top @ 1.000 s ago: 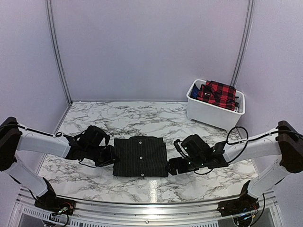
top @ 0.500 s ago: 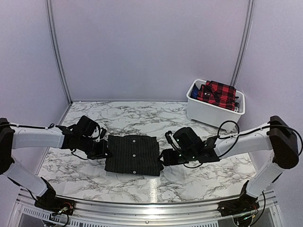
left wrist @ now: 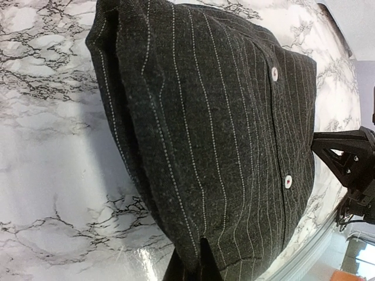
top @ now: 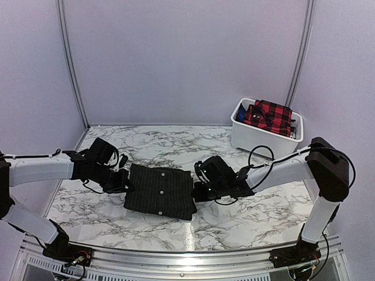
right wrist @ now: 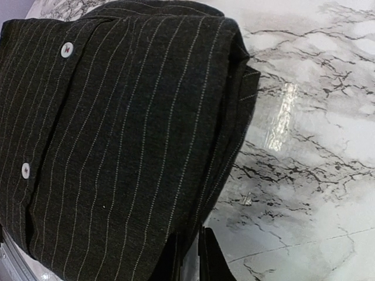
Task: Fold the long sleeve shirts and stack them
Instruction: Pick up the square-folded shirt from the center of the board, then turn over the square-folded shirt at the center of the board.
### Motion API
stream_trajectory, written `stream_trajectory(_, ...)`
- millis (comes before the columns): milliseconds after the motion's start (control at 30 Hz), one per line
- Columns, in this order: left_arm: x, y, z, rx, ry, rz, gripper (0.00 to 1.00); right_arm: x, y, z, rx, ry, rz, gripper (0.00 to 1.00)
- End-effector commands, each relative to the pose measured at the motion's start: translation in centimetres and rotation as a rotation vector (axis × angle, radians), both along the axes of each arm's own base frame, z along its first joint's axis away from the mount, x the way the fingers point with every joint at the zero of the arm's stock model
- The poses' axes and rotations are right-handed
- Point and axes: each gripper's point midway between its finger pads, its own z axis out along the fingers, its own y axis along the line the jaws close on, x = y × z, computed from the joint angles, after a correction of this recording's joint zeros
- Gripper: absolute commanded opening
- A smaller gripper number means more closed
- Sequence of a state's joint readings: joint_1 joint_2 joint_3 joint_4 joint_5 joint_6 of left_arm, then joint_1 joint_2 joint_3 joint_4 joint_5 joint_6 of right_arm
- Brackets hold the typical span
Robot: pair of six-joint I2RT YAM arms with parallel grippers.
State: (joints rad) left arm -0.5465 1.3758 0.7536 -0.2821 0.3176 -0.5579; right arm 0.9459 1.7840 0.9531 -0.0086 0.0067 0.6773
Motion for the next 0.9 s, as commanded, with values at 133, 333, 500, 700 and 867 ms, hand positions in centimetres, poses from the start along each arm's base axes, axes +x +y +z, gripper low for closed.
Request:
stream_trajectory(133,0.4,-0.2,2.9,-0.03,-0.049,-0.022,0.0,-0.4,1.2,-1.3,-0.056,-0.012,0.016,0.07)
stream_trajectory(333,0.7,-0.1,3.4,-0.028,-0.065,-0.019,0.0,-0.7,2.7,-2.1,-0.072,-0.005,0.036,0.08)
stream_trajectory(500,0.9,0.8,3.2,-0.007,-0.062,0.0,0.0,-0.6,0.6,-2.1,-0.13,-0.016,-0.006,0.07)
stream_trajectory(700,0.9,1.3,3.2,-0.003,-0.057,0.004,0.0,-0.4,0.0,1.4,-0.093,-0.068,-0.013,0.09)
stream_trajectory(867,1.1,1.3,3.3,0.0,-0.058,0.005,0.0,-0.2,2.5,4.4,-0.06,-0.125,0.024,0.13)
